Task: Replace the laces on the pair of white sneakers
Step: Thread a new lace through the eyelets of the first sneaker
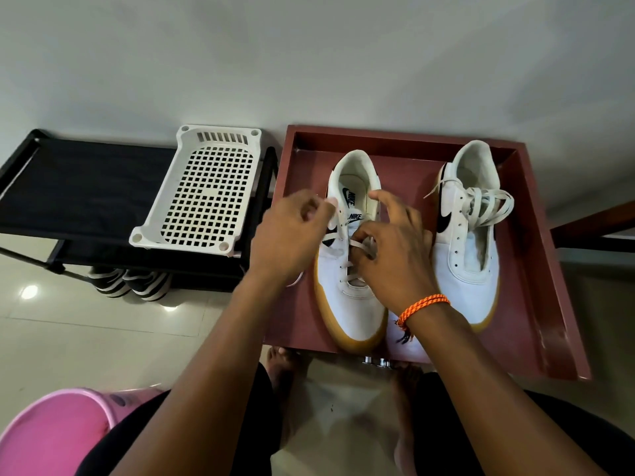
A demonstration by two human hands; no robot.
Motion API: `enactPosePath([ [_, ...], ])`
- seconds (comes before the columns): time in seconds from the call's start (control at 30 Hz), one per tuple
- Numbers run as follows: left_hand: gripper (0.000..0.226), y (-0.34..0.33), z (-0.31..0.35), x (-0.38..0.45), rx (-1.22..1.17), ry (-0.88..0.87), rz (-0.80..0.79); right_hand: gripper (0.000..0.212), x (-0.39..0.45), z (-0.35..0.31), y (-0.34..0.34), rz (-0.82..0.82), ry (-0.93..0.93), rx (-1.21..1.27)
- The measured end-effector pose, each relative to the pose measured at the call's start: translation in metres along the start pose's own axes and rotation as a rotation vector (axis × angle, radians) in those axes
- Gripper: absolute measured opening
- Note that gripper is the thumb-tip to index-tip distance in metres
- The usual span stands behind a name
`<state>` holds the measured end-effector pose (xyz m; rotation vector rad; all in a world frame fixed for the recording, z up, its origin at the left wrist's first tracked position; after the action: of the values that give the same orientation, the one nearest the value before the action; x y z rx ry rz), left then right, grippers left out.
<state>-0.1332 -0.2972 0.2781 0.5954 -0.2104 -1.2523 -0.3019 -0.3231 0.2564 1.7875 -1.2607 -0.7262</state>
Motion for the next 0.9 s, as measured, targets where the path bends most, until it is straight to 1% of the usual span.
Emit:
enactPosePath([
  [0.03,0.043,-0.007,-0.003,-0.003,0.168,-0.037,-0.052,0.012,0.0,0.0,0.0,-0.002,0.001,-0.006],
  [0.07,0.05,-0.013,-0.006,-0.005,0.264,-0.065,-0.091,0.012,0.001,0.001,-0.001,-0.003,0.003,-0.009],
  [0.1,0.051,-0.018,-0.01,-0.004,0.314,-0.092,-0.106,0.012,0.001,0.001,-0.001,-0.001,0.003,-0.009],
  [0.17,0.041,-0.021,-0.016,0.0,0.322,-0.132,-0.111,0.013,0.001,0.002,-0.001,0.004,0.006,-0.003],
  [0.23,0.036,-0.017,-0.015,0.004,0.253,-0.162,-0.087,0.014,0.0,0.002,0.0,-0.003,0.007,-0.006],
  [0.3,0.037,-0.011,-0.009,0.005,0.067,-0.146,-0.075,0.014,0.0,0.002,0.001,-0.01,0.008,-0.016],
  [0.4,0.035,-0.006,0.001,0.002,-0.459,-0.058,-0.139,0.014,0.0,0.002,0.003,-0.019,0.001,-0.022],
  [0.47,0.031,0.0,0.004,0.002,-0.738,0.001,-0.191,0.013,-0.001,0.002,0.003,-0.019,0.002,-0.015],
  [0.6,0.028,0.011,0.01,-0.002,-1.14,0.06,-0.231,0.012,0.0,0.002,0.003,-0.012,-0.002,-0.004],
  [0.63,0.027,0.014,0.012,-0.003,-1.209,0.077,-0.216,0.012,0.0,0.002,0.002,-0.013,-0.002,-0.007],
  [0.67,0.027,0.016,0.012,-0.003,-1.221,0.089,-0.188,0.012,0.0,0.002,0.002,-0.012,-0.002,-0.007],
  [0.7,0.027,0.017,0.013,-0.002,-1.153,0.096,-0.15,0.012,0.0,0.002,0.002,-0.011,0.0,-0.003],
  [0.73,0.032,0.016,0.01,-0.001,-1.001,0.094,-0.101,0.013,0.0,0.002,0.002,-0.013,0.002,0.003],
  [0.8,0.049,0.012,0.005,0.0,-0.515,0.06,-0.025,0.015,-0.001,0.002,0.002,-0.014,0.007,0.008],
  [0.83,0.056,0.008,0.002,0.0,-0.248,0.024,-0.019,0.015,0.0,0.002,0.001,-0.011,0.012,0.006],
  [0.9,0.06,-0.005,-0.006,-0.004,0.228,-0.042,-0.078,0.014,0.0,0.002,0.001,-0.005,0.016,0.003],
])
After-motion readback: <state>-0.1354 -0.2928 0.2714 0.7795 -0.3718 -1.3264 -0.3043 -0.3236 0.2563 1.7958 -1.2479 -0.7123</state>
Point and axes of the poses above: each hand's wrist, its own x-axis towards the middle knuckle, its own y-axis out of the back of the hand, z = x × y, the point moved 1 cm from there along x, towards the middle knuckle, and after that the axes turned 2 degrees about -z, right-handed, at the moved point
